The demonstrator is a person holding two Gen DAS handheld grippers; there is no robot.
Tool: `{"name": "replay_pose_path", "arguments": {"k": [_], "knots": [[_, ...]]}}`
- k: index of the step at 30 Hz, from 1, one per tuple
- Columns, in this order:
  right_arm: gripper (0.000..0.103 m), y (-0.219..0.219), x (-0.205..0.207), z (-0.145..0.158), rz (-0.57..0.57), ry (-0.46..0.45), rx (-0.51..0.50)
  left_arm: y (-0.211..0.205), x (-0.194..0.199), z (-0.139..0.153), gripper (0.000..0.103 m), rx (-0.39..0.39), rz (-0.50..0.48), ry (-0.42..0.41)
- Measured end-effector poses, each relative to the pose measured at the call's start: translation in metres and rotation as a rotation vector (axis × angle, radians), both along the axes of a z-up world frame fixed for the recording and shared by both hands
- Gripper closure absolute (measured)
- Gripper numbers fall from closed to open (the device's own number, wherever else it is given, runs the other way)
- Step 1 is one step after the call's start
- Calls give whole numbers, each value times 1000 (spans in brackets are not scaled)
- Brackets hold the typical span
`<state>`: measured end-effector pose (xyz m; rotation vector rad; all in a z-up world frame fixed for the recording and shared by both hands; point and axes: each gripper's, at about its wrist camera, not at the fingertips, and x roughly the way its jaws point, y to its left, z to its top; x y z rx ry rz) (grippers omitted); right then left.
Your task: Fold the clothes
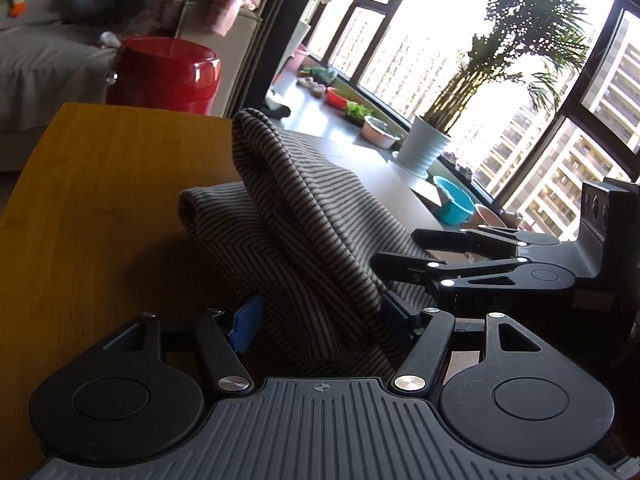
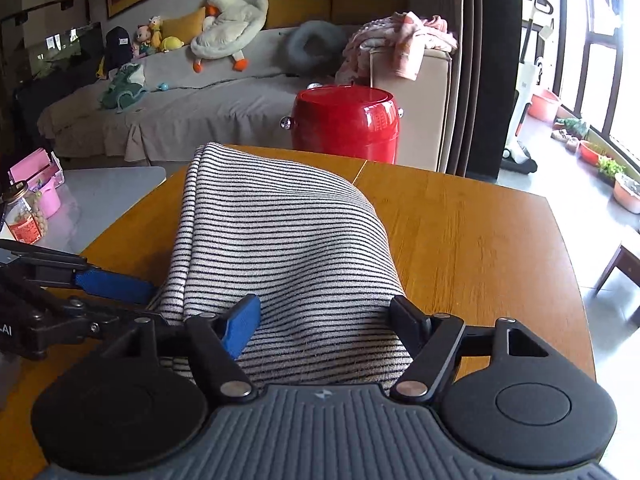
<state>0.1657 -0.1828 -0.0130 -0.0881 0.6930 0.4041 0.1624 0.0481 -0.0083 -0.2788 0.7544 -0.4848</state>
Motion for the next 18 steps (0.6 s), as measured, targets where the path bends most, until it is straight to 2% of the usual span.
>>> {"name": "replay_pose_path", "arguments": {"k": [3, 4, 6, 7, 12, 18], "knots": [[33, 1, -9, 6, 4, -23, 4, 17, -1, 0, 42, -12, 51, -6], [36, 2, -14, 10, 21, -37, 13, 25, 0, -3, 44, -17, 68, 5], [36, 10, -25, 19, 84, -70, 33, 35, 3, -8, 52, -24, 90, 24], [36, 16, -29, 21, 115, -82, 25, 35, 4, -10, 53, -26, 86, 30], [36, 52, -41, 4, 219, -105, -106, 26, 10, -17, 63, -44, 46, 46], [39, 63, -46, -3, 204, -192, -264, 30, 13, -17, 63, -77, 44, 58]]}}
